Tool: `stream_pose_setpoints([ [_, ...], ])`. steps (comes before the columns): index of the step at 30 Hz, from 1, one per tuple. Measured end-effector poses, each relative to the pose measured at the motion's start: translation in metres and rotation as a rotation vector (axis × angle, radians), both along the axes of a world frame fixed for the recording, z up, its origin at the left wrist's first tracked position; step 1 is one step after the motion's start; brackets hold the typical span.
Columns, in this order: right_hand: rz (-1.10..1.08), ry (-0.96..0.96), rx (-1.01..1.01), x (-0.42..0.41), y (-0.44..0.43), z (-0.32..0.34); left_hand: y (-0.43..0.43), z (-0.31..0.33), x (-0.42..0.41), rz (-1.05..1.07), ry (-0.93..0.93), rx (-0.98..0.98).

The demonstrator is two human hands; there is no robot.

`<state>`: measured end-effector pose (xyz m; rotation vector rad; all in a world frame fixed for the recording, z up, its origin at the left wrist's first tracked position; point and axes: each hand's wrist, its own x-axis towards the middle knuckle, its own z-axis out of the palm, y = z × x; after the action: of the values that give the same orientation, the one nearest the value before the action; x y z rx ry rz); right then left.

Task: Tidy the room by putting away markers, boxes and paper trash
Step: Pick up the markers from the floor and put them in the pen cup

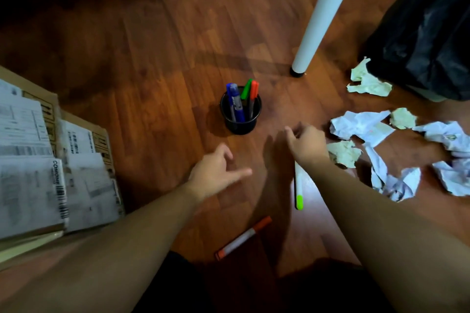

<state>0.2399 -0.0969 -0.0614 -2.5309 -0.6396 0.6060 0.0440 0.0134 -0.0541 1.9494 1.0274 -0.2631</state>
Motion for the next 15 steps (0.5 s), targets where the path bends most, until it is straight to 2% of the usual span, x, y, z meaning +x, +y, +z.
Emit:
stream_pose_setpoints([
  [2, 0.144, -0.032, -0.229, -0.005, -0.028, -0.006, -0.018, -0.011, -0.016, -0.299, 0.139, -0.021],
  [4, 0.306, -0.053, -0.393, -0.016, -0.050, -0.011, -0.033, -0.021, -0.021, -0.488, 0.190, -0.019],
  [7, 0.336, -0.042, -0.452, -0.033, -0.063, -0.017, -0.048, -0.030, -0.021, -0.765, 0.217, 0.174],
  [10, 0.283, -0.015, -0.406, -0.037, -0.057, -0.018, -0.050, -0.028, -0.019, -0.807, 0.154, 0.280],
  [13, 0.204, 0.027, -0.324, -0.035, -0.050, -0.017, -0.056, -0.017, -0.015, -0.755, 0.108, 0.257],
  [15, 0.142, 0.051, -0.281, -0.034, -0.048, -0.017, -0.070, -0.014, -0.014, -0.844, 0.136, 0.232],
])
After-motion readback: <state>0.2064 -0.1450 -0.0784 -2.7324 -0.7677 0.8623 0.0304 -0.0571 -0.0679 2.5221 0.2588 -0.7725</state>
